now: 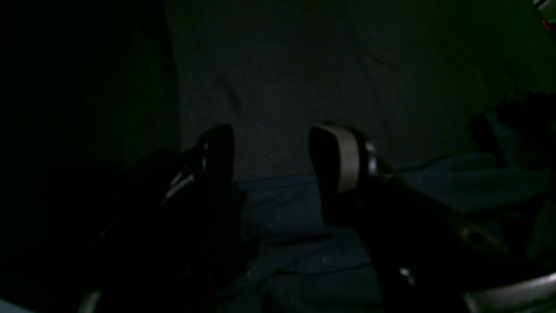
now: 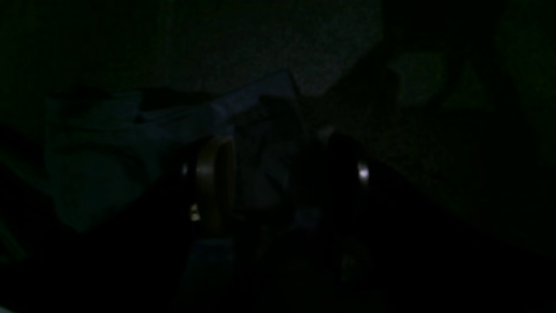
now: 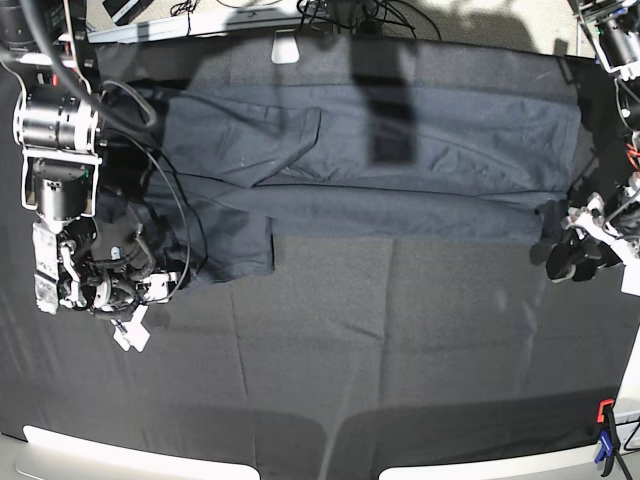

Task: Layout the t-shirt on the table in an organized manner, then fold the t-shirt properly
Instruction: 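Release and reposition the right gripper at the strip's end near it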

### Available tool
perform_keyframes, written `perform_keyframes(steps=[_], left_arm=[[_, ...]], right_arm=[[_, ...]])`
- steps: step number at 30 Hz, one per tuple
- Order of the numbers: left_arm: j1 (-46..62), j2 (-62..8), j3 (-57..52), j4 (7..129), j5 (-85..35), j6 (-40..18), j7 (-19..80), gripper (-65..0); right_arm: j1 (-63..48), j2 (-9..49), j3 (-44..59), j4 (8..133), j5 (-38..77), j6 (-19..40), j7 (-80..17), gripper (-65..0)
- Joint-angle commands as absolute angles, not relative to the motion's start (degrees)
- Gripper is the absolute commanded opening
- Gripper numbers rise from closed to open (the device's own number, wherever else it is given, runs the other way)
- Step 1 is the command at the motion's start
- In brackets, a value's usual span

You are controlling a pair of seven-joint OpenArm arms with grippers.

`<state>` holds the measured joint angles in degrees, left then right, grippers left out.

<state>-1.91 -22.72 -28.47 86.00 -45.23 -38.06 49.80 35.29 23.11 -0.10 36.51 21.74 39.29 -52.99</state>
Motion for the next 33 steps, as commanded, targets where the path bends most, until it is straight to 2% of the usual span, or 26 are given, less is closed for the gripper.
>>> perform_keyframes(steps=[1,4,8,13,26,33], left_arm=[[-2.8,-23.8,-28.8,87.0,-46.5,-38.4,48.6,-35.8],[-2.8,-23.8,-28.8,87.0,-46.5,-38.4,48.6,-35.8],[-2.8,-23.8,-28.8,87.0,-46.5,-38.4,48.6,-35.8],[-2.8,-23.8,-28.8,87.0,-46.5,-38.4,48.7,-35.8],[-2.8,-23.8,-28.8,87.0,-43.6,-36.8,48.8,-35.8],[-2.8,-23.8,-28.8,87.0,-43.6,-36.8,48.0,-35.8]], right_arm=[[36.3,23.3,-1.2,36.6,21.0,40.0,-55.0,-38.8],[36.3,23.3,-5.0,36.6,21.2,40.0,-55.5,-47.5],[36.3,23.3,-9.5,36.6,21.2,40.0,-55.5,-54.7],[36.3,23.4,-10.5,37.5,23.5,40.0,-55.5,-62.2],[36.0,25.3,-10.5,49.8,24.2,40.0,-55.9,-65.0],[32.7,26.7,-10.4,61.8,27.4,40.0,-60.6,-65.0]])
